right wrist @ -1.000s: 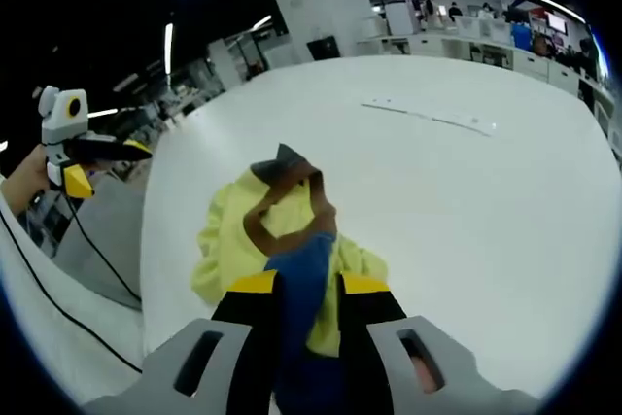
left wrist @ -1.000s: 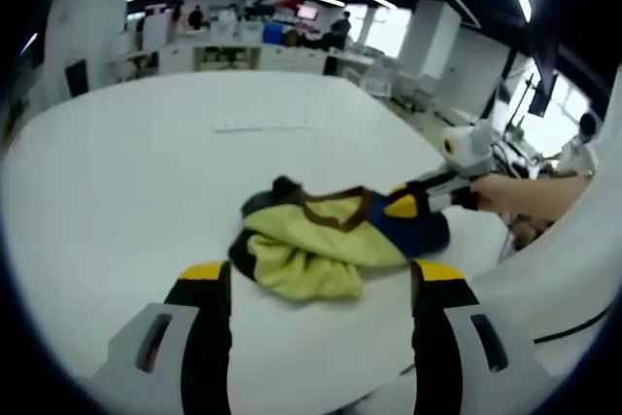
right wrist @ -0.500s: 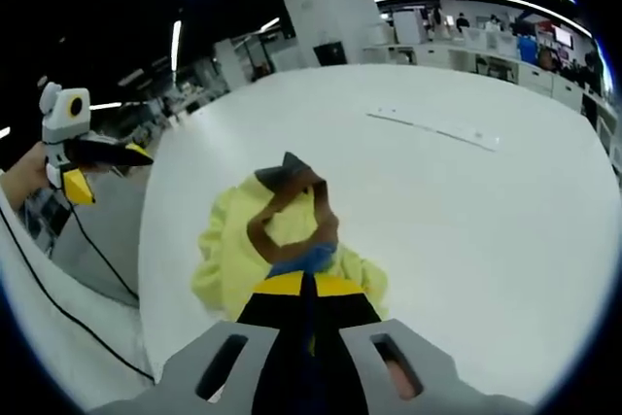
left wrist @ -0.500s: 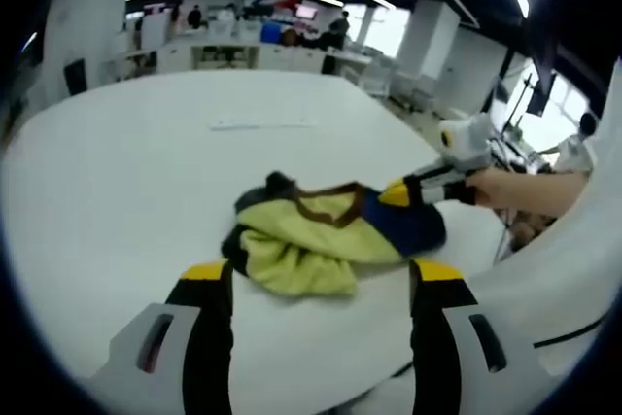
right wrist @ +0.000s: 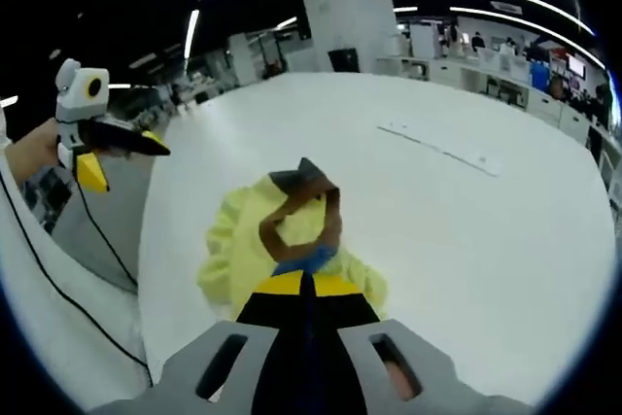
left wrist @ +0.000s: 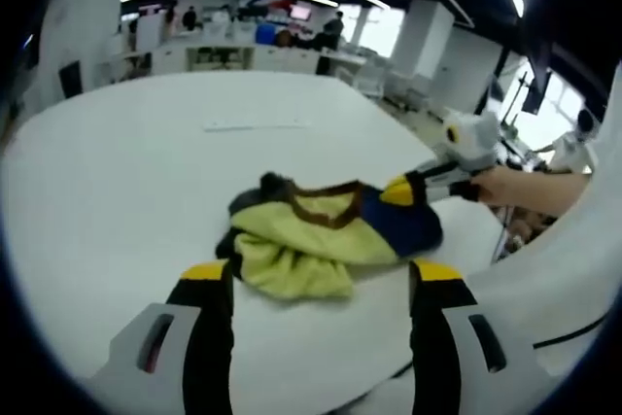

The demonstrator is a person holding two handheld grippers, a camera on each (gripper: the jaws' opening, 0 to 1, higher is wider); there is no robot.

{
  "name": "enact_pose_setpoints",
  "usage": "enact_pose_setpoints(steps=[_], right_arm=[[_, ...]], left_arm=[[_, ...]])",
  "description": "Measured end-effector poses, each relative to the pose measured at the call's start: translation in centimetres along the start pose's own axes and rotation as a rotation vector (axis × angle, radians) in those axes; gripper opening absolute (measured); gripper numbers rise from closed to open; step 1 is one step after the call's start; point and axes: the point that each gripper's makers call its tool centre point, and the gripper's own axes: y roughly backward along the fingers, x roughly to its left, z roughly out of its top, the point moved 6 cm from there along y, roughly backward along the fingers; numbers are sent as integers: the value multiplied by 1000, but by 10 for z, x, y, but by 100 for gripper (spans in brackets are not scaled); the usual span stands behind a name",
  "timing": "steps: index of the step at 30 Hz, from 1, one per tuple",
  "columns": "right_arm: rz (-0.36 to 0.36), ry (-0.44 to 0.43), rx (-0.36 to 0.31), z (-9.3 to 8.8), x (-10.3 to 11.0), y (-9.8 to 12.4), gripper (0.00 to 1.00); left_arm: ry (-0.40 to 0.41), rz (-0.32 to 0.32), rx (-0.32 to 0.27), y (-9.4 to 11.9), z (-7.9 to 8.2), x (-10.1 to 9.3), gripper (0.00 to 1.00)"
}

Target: Fold the garment on the visible template until the final outline fits inside the template.

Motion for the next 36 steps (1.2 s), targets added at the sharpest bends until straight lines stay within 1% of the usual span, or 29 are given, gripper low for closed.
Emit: enact_pose_setpoints(steps=[2, 3, 5, 10, 13, 15, 16, 20, 26, 31, 36], right_arm=[[2, 20, 5, 1, 2, 1, 1], [9, 58, 15, 1, 4, 2, 1], [14, 90, 27, 1, 8, 3, 1], [17, 134, 29, 8, 16, 9, 1], [21, 158, 35, 11, 20, 14, 1], [28, 191, 45, 13, 24, 17, 1], [29, 213, 52, 13, 26, 19, 1], [31, 248, 68, 12, 31, 23, 1], [37, 264, 76, 8, 37, 29, 1], [43, 270, 92, 0, 42, 37, 1], [54, 266, 107, -10, 47, 44, 1]], left_arm=[[-1, -3, 0, -1, -1, 0, 70], [-2, -6, -4, -1, -1, 0, 70], [2, -12, -8, -2, -2, 0, 70], [-5, -24, 3, -6, -5, 0, 70], [-20, -45, 1, -9, -3, -3, 70], [-30, -54, 6, -12, -3, -5, 70], [-38, -62, 11, -14, -3, -6, 70], [-63, -77, 24, -19, -2, -7, 70], [-96, -100, 34, -28, 2, -8, 70], [-137, -120, 57, -33, 4, -10, 70], [-155, -141, 71, -38, 4, -12, 70]])
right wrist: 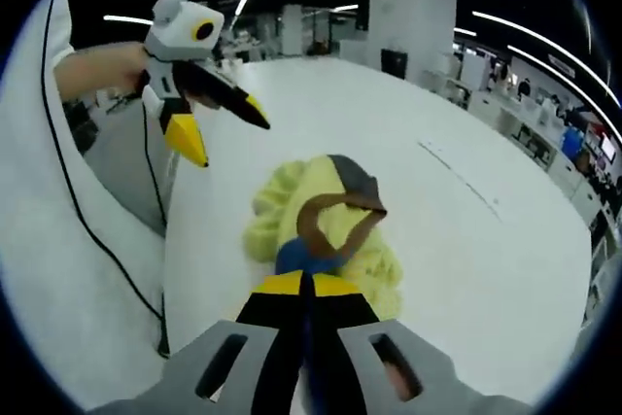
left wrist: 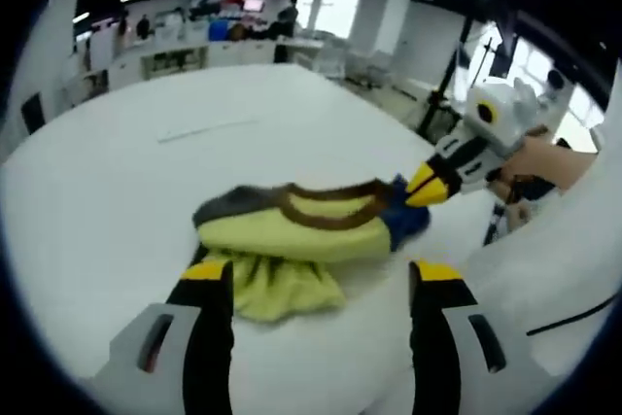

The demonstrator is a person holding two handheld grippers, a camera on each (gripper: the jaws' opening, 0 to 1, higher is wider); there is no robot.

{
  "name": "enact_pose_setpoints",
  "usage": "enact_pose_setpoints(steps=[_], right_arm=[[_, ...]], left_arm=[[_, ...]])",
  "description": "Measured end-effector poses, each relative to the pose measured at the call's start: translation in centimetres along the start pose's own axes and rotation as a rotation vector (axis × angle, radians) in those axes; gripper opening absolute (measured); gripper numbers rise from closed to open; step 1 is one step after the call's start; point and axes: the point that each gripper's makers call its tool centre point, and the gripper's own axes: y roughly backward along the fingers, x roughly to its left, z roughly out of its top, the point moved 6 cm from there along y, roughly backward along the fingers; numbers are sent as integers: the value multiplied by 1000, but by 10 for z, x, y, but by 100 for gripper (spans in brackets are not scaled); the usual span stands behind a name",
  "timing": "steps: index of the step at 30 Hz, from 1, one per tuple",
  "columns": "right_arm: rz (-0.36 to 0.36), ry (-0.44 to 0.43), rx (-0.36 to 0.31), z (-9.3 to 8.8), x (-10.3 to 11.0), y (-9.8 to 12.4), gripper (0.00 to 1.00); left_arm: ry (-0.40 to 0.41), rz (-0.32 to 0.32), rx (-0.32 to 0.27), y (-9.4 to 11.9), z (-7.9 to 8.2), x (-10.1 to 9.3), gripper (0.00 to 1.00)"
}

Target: Fold the garment on the visible template until the final outline fits inside the template.

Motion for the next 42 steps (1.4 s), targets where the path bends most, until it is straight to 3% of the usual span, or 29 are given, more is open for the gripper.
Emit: enact_pose_setpoints(steps=[25, 42], right_arm=[[47, -74, 80, -43, 35, 32, 1], [-27, -131, 143, -73, 21, 57, 1]], left_arm=[[-107, -115, 65, -35, 15, -15, 69], [-147, -161, 103, -55, 18, -23, 68]])
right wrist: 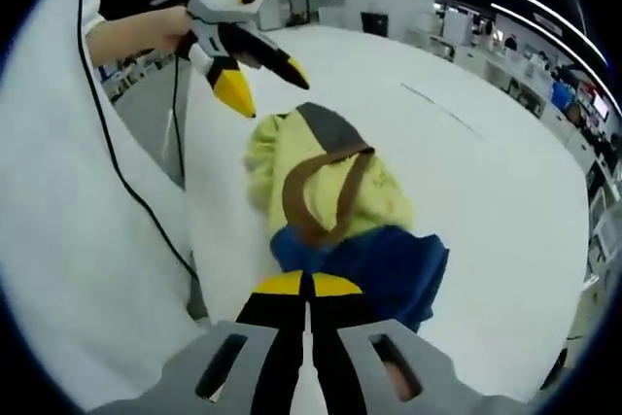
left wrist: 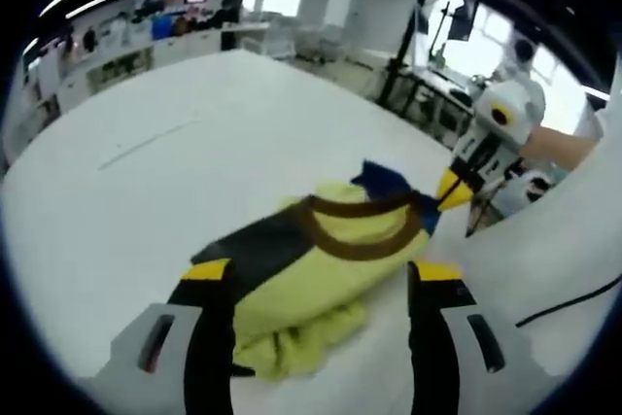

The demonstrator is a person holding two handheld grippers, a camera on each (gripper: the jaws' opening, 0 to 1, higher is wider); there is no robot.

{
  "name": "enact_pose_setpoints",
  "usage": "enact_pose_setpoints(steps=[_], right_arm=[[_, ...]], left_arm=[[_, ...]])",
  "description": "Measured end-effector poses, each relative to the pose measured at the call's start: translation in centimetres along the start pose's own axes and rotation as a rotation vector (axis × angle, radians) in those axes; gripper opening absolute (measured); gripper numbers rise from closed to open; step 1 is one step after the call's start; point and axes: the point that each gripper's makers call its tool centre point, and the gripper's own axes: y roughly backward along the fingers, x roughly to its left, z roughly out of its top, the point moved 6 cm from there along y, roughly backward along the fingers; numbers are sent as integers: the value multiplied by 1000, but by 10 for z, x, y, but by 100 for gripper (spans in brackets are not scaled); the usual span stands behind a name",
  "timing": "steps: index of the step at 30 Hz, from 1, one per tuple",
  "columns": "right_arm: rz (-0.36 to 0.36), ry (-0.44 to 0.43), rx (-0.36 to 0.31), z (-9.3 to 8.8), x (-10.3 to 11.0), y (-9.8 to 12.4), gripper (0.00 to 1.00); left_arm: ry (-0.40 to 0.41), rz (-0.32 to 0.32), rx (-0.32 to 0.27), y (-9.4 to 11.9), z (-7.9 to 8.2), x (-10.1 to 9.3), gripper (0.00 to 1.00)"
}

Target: Fold the garment on the visible template until the final outline fits inside the template.

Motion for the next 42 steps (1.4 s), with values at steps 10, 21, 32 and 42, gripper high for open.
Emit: enact_pose_setpoints(steps=[10, 21, 32, 42], right_arm=[[-110, -47, -3, -13, -20, 12, 1], [-150, -76, 20, -22, -32, 16, 1], [-146, -82, 43, -24, -41, 12, 1], [-135, -81, 59, -25, -48, 10, 1]], left_arm=[[-20, -35, 17, -16, 9, 0, 68], [-38, -97, 45, -38, 12, 10, 63], [-41, -181, 52, -58, 18, 22, 52], [-36, -204, 82, -69, 16, 31, 46]])
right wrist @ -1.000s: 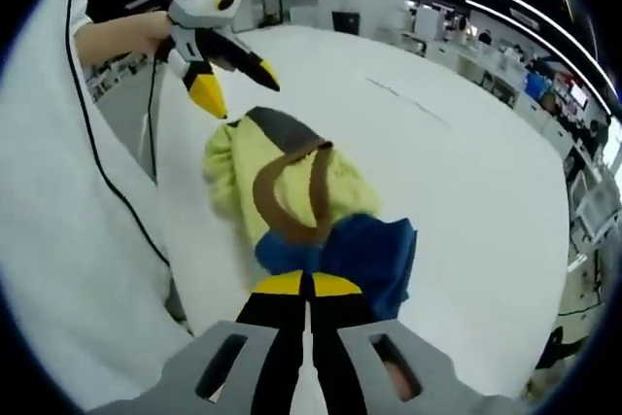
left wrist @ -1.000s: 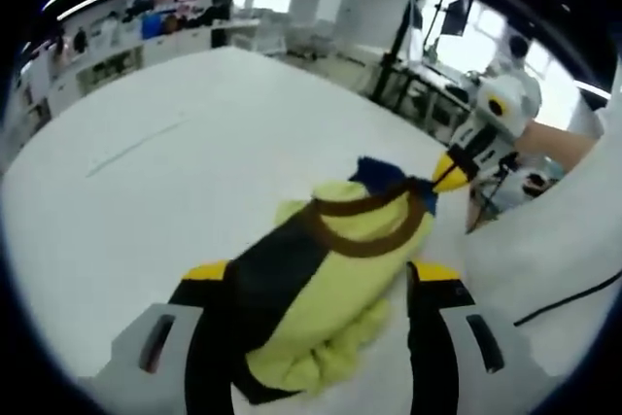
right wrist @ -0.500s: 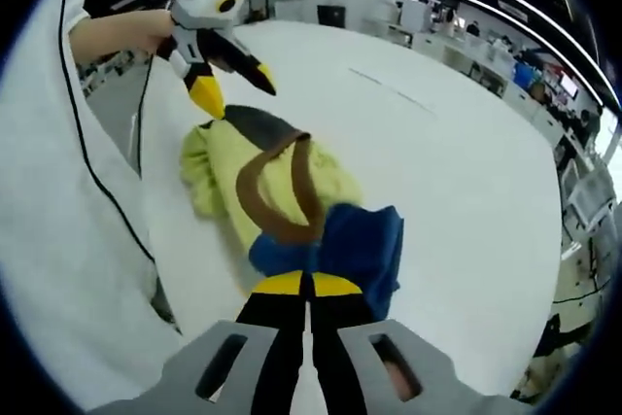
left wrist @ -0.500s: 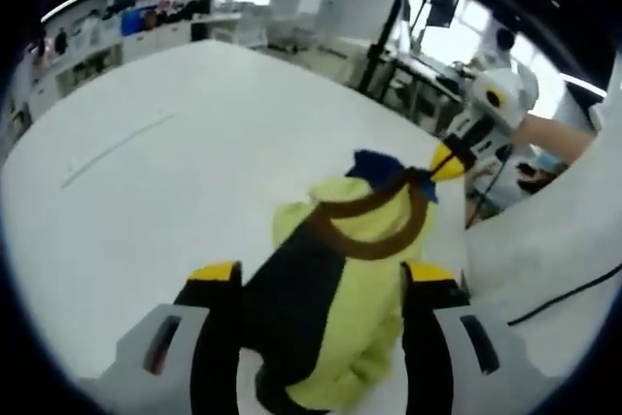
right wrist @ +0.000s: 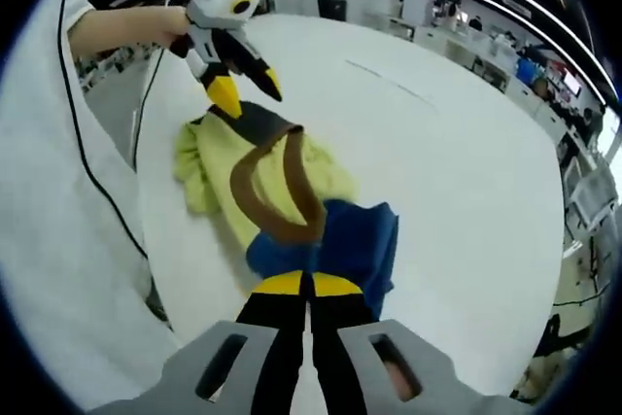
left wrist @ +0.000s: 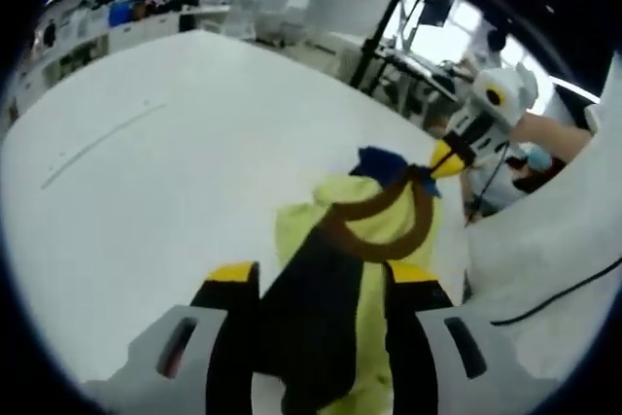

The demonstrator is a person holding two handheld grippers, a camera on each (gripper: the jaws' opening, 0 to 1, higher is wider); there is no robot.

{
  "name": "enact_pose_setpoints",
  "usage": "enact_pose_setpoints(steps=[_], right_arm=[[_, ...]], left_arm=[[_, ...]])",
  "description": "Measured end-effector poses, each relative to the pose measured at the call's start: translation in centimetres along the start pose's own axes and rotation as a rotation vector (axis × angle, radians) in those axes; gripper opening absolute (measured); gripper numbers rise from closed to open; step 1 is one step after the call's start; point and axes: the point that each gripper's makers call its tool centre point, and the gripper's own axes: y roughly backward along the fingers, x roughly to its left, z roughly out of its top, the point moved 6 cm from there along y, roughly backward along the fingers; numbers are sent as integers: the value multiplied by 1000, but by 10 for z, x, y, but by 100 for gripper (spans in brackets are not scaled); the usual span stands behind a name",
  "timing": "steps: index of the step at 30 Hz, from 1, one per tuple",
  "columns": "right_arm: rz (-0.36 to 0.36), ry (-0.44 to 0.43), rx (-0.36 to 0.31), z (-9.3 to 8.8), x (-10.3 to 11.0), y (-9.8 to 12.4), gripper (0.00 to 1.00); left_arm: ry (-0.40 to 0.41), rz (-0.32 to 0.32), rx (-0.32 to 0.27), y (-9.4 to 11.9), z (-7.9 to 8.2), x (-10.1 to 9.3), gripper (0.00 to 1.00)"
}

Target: Fold the garment on the visible template until the final outline fits inside the template.

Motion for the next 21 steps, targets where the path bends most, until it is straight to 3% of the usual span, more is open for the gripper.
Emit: enact_pose_setpoints(steps=[5, 9, 21], right_arm=[[2, -1, 7, 0, -4, -2, 1], [6, 2, 16, -1, -5, -4, 1], [11, -3, 25, -3, -7, -7, 1]], left_arm=[[-2, -23, 14, -7, 0, 5, 42], [-13, -41, 34, -13, -2, 9, 29], [-24, -70, 83, -26, -5, 15, 21]])
